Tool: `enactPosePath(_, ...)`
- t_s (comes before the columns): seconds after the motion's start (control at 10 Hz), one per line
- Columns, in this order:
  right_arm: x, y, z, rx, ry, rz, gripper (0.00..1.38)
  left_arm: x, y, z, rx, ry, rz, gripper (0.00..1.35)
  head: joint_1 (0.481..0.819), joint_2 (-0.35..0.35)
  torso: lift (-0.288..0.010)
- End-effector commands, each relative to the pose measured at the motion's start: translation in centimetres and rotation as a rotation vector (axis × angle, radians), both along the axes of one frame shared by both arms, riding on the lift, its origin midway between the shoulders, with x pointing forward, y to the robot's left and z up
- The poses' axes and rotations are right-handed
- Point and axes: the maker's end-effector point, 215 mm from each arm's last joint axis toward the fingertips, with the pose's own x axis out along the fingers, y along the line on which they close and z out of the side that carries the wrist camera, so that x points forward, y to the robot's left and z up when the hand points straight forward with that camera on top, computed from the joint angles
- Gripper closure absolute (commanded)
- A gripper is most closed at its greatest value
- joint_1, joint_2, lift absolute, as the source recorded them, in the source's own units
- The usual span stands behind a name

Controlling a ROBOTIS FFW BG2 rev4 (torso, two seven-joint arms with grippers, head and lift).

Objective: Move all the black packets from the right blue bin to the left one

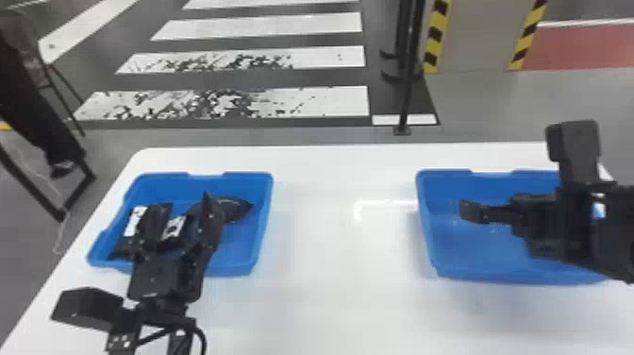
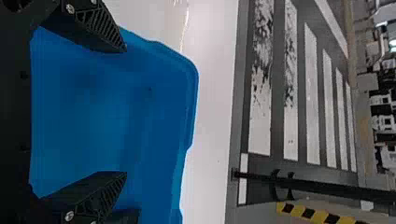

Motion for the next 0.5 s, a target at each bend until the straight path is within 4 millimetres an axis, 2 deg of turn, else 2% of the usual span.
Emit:
enactPosePath(0.0,-1.8,-1.8,-0.7,-0.087,0.060,-0.062,0.11,-0.2,0.4,0.0,0.002,0.000,0.007,0.21,0.695,0.074,-0.168)
enactPosePath(0.3,-2.2,-4.8,-3.2,-0.165,0.139,-0.149,0.17,-0.5,0.6,-0.2,0.006,0.006,0.008,0.21,0.695,0.042,-0.168)
enactPosePath(0.4,-2.0,-5.8,-2.8,-0.200,0.139,-0.178,0.17,-0.5,0.6,-0.3,0.005,0.010,0.006,0.21,0.695,0.031,-0.168)
